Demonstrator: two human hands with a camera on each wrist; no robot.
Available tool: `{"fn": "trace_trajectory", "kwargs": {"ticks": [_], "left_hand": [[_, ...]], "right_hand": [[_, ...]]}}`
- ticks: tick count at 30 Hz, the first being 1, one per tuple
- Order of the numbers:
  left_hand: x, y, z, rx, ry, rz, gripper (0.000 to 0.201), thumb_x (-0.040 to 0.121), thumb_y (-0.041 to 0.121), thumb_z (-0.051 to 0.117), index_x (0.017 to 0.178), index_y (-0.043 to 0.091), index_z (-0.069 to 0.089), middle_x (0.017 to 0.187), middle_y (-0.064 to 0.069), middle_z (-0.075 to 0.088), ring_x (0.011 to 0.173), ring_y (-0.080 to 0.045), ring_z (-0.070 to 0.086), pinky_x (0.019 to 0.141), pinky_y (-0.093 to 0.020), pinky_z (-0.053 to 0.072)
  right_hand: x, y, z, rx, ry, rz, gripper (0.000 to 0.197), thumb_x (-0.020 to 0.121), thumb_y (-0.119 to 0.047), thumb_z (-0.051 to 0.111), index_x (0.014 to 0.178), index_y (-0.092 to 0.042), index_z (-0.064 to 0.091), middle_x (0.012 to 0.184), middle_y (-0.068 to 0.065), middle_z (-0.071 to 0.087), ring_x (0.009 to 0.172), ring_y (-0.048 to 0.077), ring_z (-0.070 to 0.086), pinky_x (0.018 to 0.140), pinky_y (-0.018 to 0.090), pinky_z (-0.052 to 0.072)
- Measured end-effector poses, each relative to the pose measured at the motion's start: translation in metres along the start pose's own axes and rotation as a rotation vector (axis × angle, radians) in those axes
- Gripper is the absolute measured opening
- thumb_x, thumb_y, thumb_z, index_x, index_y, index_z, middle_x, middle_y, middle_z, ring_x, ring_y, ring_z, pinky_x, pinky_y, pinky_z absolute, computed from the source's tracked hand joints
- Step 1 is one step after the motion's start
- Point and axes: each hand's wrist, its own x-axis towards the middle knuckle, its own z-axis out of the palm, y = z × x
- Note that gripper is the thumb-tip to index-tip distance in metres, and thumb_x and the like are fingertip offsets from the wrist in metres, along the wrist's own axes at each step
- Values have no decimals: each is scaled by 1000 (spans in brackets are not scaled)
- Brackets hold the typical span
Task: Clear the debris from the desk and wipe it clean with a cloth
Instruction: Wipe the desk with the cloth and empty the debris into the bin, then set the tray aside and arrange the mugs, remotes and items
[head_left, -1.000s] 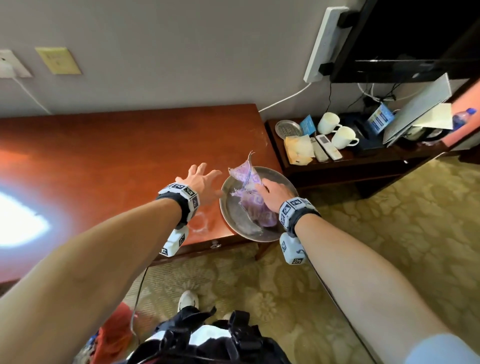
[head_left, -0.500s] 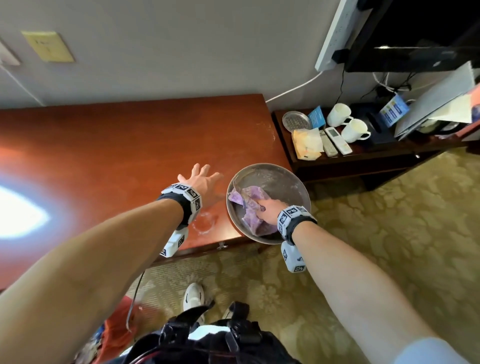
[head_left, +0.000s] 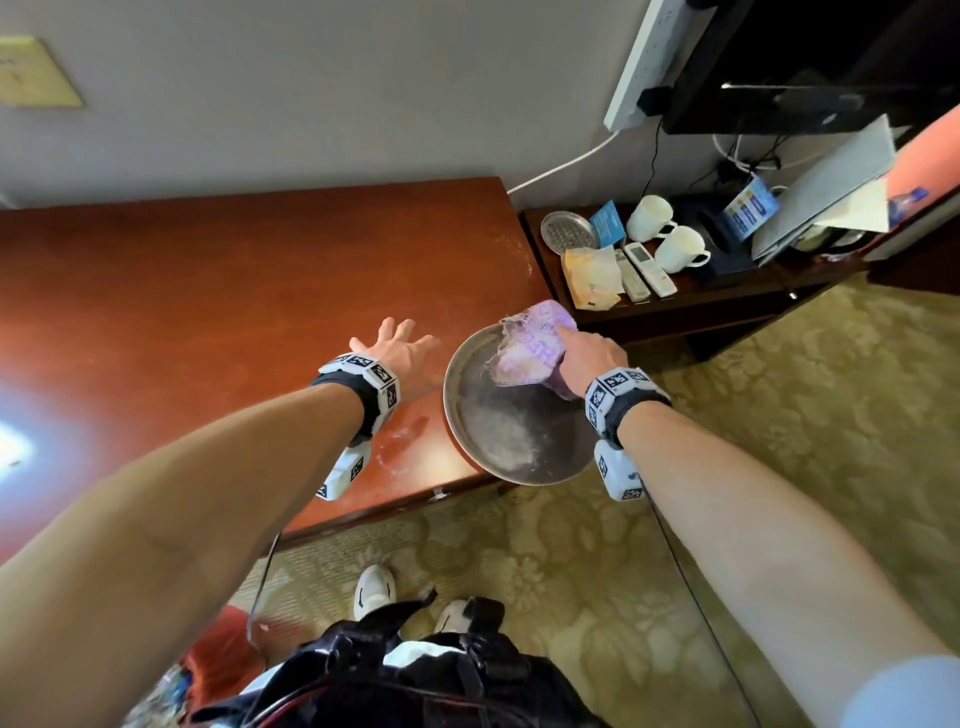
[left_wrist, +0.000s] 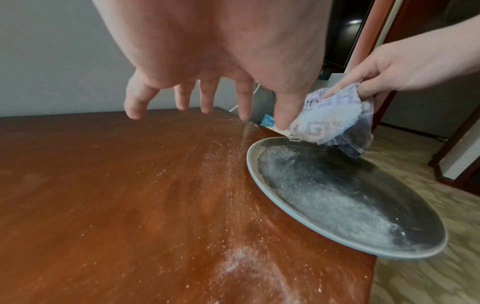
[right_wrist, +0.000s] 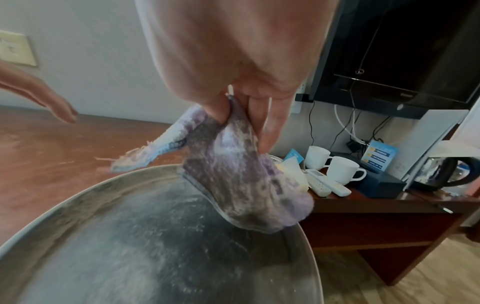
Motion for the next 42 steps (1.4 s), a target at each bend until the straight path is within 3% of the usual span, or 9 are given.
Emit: {"fn": "trace_trajectory", "kwargs": {"ticks": [5, 9, 14, 17, 24, 28, 33, 38, 42], "left_hand": [[5, -7, 6, -6, -15, 17, 61, 89, 58, 51, 145, 43, 30, 160, -1, 9, 148, -27, 0, 109, -70, 17], [9, -12, 9, -1, -31, 16, 61, 89, 57, 51, 145, 44, 29, 160, -1, 10, 147, -27, 5, 108, -66, 23], [22, 2, 1, 14, 35, 74, 57, 86, 61, 51, 138, 42, 36, 151, -3, 25, 137, -27, 24, 98, -58, 36], [33, 12, -4, 26, 34, 130, 58, 85, 59, 53, 138, 44, 33, 151, -3, 24, 137, -27, 23, 96, -59, 37], [48, 53, -12, 96, 29, 252, 62, 89, 59, 51, 144, 44, 26, 157, -3, 14, 142, -28, 16, 100, -62, 35], [50, 89, -14, 125, 46, 317, 64, 89, 59, 52, 146, 44, 25, 157, -3, 15, 142, -27, 16, 100, -60, 36], [43, 139, -13, 131, 78, 369, 62, 90, 55, 54, 145, 41, 29, 154, -4, 20, 139, -27, 21, 99, -55, 38], [40, 197, -9, 196, 86, 375, 63, 91, 56, 51, 146, 39, 27, 155, -5, 20, 139, -29, 24, 101, -55, 38], [43, 251, -6, 161, 115, 348, 60, 91, 54, 50, 145, 39, 29, 155, -5, 21, 139, -29, 24, 101, -54, 37]], "right_hand": [[-8, -25, 33, 11, -259, -106, 65, 85, -33, 61, 146, -35, 37, 133, 12, 57, 115, 37, 57, 91, 42, 50], [-15, -37, 51, 165, -425, -178, 71, 90, -22, 58, 151, -43, 27, 129, 7, 60, 85, 21, 58, 74, 33, 46], [-11, -22, 27, 230, -266, -84, 63, 91, -38, 54, 149, -42, 30, 145, 4, 50, 126, 33, 51, 103, 41, 41], [-11, -5, 14, 211, -197, -17, 52, 89, -44, 54, 140, -37, 44, 138, 2, 55, 122, 32, 54, 98, 41, 44], [-38, 43, 15, 291, -148, 218, 50, 86, -47, 58, 132, -29, 50, 129, 4, 57, 110, 29, 57, 91, 39, 49], [-51, 74, 23, 392, -138, 298, 49, 86, -42, 61, 131, -27, 50, 135, 4, 51, 117, 30, 53, 96, 42, 47], [-64, 120, 37, 465, -140, 344, 51, 84, -36, 61, 133, -30, 48, 140, 2, 46, 119, 28, 50, 93, 39, 45], [-73, 178, 46, 506, -72, 338, 44, 86, -33, 60, 129, -30, 50, 133, 2, 48, 101, 23, 49, 86, 37, 45], [-75, 232, 48, 537, -28, 335, 39, 84, -36, 58, 122, -35, 52, 130, -1, 51, 110, 25, 52, 94, 42, 47]]}}
